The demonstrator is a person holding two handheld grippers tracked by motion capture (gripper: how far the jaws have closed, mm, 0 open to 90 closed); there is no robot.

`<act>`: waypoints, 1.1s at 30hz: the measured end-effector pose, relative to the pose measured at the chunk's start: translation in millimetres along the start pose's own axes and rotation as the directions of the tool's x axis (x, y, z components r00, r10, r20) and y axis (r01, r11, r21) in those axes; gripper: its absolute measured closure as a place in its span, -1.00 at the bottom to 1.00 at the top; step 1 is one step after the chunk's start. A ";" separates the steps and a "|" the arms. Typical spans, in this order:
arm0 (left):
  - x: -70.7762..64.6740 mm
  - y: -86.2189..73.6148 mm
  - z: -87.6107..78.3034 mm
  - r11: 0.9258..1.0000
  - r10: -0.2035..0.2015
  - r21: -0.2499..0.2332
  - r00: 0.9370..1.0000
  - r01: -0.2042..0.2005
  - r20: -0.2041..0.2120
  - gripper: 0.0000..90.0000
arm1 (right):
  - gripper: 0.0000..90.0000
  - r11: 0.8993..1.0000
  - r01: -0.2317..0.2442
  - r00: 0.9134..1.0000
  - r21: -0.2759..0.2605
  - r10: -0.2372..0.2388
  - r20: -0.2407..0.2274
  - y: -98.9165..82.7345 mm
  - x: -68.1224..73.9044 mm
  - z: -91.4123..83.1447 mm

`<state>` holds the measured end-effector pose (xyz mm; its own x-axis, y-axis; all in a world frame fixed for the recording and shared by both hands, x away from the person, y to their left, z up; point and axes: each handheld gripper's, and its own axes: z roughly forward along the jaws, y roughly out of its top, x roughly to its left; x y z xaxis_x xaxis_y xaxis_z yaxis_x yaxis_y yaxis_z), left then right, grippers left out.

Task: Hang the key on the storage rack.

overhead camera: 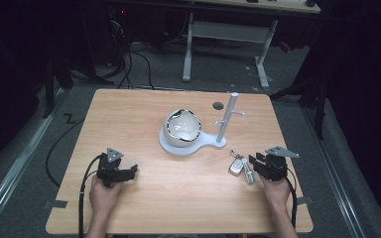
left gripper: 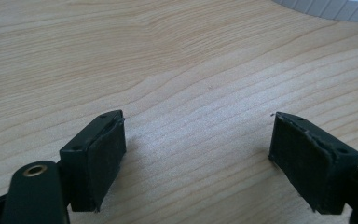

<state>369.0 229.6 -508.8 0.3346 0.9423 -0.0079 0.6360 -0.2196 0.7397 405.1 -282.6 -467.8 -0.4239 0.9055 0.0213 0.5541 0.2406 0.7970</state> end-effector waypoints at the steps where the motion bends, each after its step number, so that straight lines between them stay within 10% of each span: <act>1: 0.0 0.0 0.0 1.000 0.000 0.000 1.000 0.000 0.000 -0.58 | 0.42 1.000 0.004 1.000 0.011 -0.004 -0.012 2.0 1.6 3.2; 33: 0.0 0.0 0.0 1.000 0.001 0.000 1.000 -0.001 0.000 -0.58 | 0.58 0.991 0.007 0.998 0.137 0.001 -0.055 12.8 3.2 49.9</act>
<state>369.0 229.5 -508.8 0.3354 0.9420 -0.0075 0.6358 -0.2205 0.7397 446.6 -259.2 -487.7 -0.4621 0.8851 0.0550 0.6441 0.2923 0.7069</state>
